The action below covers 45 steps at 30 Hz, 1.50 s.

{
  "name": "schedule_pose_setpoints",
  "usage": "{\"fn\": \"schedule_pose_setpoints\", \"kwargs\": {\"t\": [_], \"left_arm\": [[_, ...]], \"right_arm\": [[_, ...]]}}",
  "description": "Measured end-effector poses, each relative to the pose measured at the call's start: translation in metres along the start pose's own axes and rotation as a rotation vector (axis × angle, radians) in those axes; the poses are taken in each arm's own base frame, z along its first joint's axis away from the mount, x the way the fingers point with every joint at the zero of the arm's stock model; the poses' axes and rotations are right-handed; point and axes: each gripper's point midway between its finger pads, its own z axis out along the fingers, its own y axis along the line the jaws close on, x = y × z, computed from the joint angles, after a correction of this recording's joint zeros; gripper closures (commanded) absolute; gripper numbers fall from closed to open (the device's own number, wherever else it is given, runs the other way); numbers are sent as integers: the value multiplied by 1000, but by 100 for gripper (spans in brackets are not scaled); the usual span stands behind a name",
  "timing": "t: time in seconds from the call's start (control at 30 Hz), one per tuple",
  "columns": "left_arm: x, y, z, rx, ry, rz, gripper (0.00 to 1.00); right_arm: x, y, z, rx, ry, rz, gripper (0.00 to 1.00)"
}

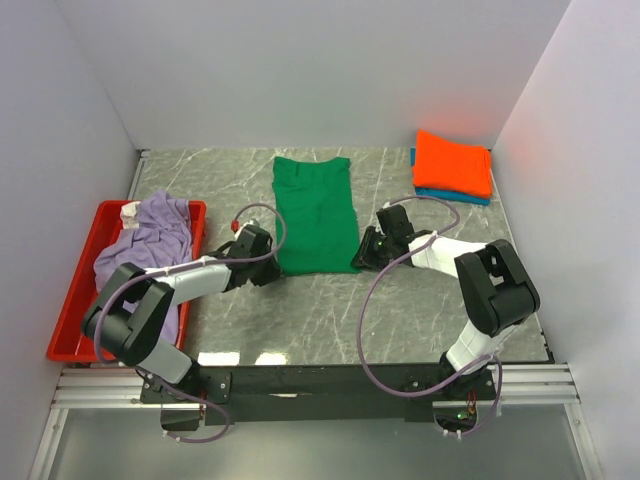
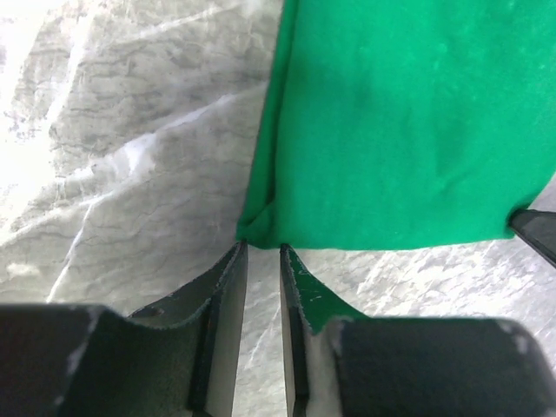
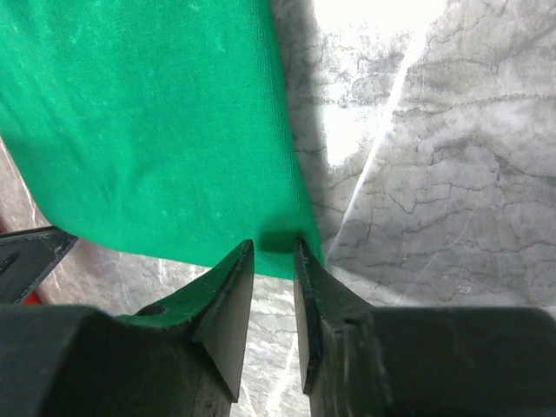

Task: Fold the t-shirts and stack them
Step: Fold the tshirt

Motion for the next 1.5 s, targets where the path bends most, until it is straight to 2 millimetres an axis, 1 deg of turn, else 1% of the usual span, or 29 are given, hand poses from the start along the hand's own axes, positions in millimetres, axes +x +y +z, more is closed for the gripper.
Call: {"fn": "schedule_pose_setpoints", "kwargs": {"t": [0.1,0.3,0.33,0.37,0.43,0.47,0.57,0.63,0.7,0.87,0.93,1.0,1.03,1.1,1.33,1.5], "left_arm": [[2,5,1,-7,1,-3,70],[0,14,-6,-5,-13,-21,62],[-1,15,-7,-3,-17,-24,56],[-1,16,-7,0,-17,-26,54],[-3,14,-9,16,-26,-29,50],[-3,13,-9,24,-30,-30,46],[-4,9,-9,47,-36,-30,42],[-4,7,-9,58,-34,-31,40],[-5,5,-9,69,-35,-32,40],[-5,4,-7,77,-33,-41,45],[-5,3,-5,82,-33,-44,50],[-4,2,-2,86,-31,-52,52],[-4,1,-1,91,-30,-59,56],[-5,-1,2,99,-29,-69,57],[-5,-3,6,106,-31,-88,65],[-4,-5,8,112,-31,-93,66]], "right_arm": [[-1,1,0,-3,-3,-1,63],[-1,-2,-2,-13,-25,-3,62],[-1,-3,-3,-12,-28,0,62],[-1,-5,-4,-12,-33,3,62],[-1,-9,-7,-9,-42,10,62],[0,-12,-9,-6,-46,14,62],[2,-21,-12,13,-51,27,62],[2,-23,-13,14,-58,32,62],[2,-24,-13,14,-60,33,62],[2,-25,-14,10,-64,33,62],[2,-25,-14,9,-65,34,62],[2,-25,-14,10,-67,36,62],[2,-25,-14,9,-68,37,62],[1,-26,-14,10,-72,38,61],[0,-25,-14,-5,-79,42,61],[1,-24,-13,-15,-78,50,61]]}}
